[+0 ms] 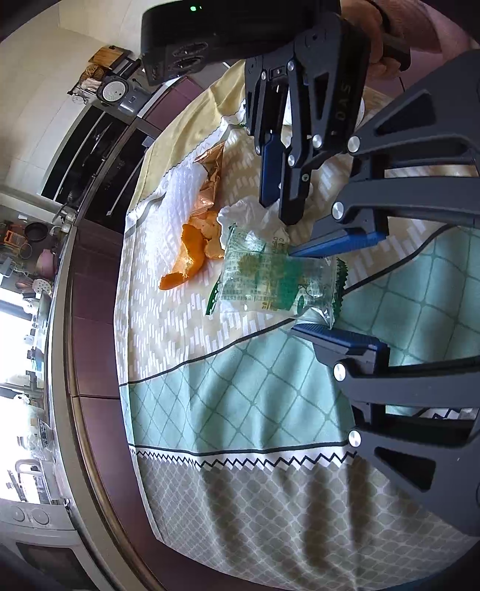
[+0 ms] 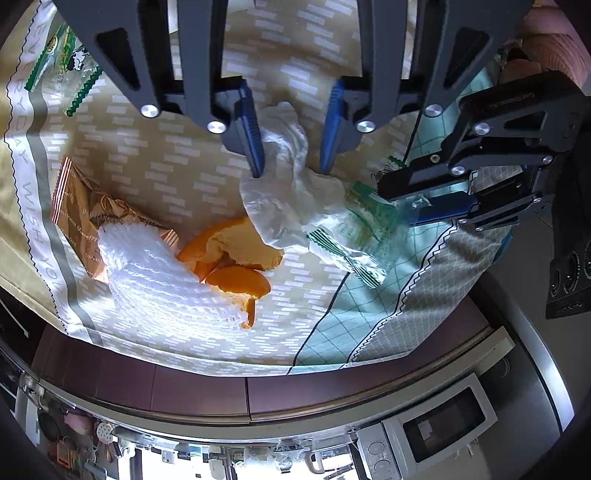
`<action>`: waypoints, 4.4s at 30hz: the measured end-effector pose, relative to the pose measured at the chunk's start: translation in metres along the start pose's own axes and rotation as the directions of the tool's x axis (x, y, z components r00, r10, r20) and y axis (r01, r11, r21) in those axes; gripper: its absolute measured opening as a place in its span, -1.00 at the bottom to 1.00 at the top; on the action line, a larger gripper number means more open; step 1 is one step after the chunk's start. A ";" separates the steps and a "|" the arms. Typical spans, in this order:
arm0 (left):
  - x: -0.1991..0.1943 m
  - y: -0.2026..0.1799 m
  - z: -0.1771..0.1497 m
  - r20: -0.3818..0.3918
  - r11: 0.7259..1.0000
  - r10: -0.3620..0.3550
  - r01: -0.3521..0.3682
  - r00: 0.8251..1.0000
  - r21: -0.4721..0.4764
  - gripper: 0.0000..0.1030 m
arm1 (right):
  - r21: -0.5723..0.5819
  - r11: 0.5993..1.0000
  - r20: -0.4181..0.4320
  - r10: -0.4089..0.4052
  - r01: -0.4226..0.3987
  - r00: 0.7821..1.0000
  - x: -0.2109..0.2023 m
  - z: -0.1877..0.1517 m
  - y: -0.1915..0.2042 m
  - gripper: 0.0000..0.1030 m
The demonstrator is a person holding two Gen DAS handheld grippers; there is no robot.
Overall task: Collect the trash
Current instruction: 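Grasp the green plastic wrapper with the left gripper while the right gripper grasps white tissue, then carry the wrapper and tissue over the teal bin and open both grippers, then move both open grippers back over the table toward the blue-dotted paper cup, then grasp the blue-dotted paper cup with the left gripper while the right gripper grasps the clear plastic bag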
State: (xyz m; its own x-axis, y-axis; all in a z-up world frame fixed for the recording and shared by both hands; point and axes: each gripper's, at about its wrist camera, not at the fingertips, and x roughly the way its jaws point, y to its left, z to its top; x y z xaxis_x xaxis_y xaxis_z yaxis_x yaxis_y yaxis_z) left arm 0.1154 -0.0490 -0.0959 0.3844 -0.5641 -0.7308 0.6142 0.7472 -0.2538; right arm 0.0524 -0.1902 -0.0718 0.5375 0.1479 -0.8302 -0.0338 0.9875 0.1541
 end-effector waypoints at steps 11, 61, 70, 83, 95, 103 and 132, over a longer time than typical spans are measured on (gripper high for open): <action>-0.042 0.012 -0.011 0.071 0.998 -0.002 0.006 0.997 -0.056 -0.32 | 0.005 0.998 0.088 0.063 -0.064 0.994 -0.028 -0.004 0.004 -0.90; -0.155 0.300 -0.129 -0.037 0.728 0.459 -0.400 0.887 -0.557 -0.18 | -0.280 0.833 -0.208 0.433 -0.478 0.877 0.120 0.092 0.317 -0.67; -0.151 0.302 -0.127 -0.033 0.724 0.466 -0.403 0.884 -0.560 -0.18 | -0.272 0.826 -0.171 0.462 -0.493 0.870 0.111 0.090 0.310 -0.48; -0.185 0.191 -0.092 0.205 0.893 0.368 -0.283 0.907 -0.350 -0.11 | -0.348 0.816 0.024 0.500 -0.462 0.865 -0.001 0.054 0.212 -0.18; -0.116 0.006 -0.057 0.183 0.996 -0.088 0.082 0.979 0.041 -0.07 | -0.099 0.970 0.253 0.241 -0.223 0.937 -0.095 -0.013 0.027 -0.10; -0.061 -0.093 -0.061 0.033 0.948 -0.285 0.277 0.958 0.155 -0.06 | 0.097 0.991 0.288 0.061 -0.093 0.956 -0.126 -0.063 -0.076 -0.10; -0.024 -0.058 -0.047 -0.008 0.968 -0.244 0.243 0.970 -0.058 -0.70 | 0.080 0.942 0.200 0.304 -0.324 0.932 -0.061 -0.068 -0.037 -0.48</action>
State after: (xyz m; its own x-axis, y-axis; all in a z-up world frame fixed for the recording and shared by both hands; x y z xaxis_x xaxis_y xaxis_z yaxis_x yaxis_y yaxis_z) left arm 0.0380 -0.0618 -0.0938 0.2177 -0.7263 -0.6520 0.6478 0.6072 -0.4601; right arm -0.0363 -0.2323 -0.0637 0.6588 0.4267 -0.6196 -0.1384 0.8783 0.4577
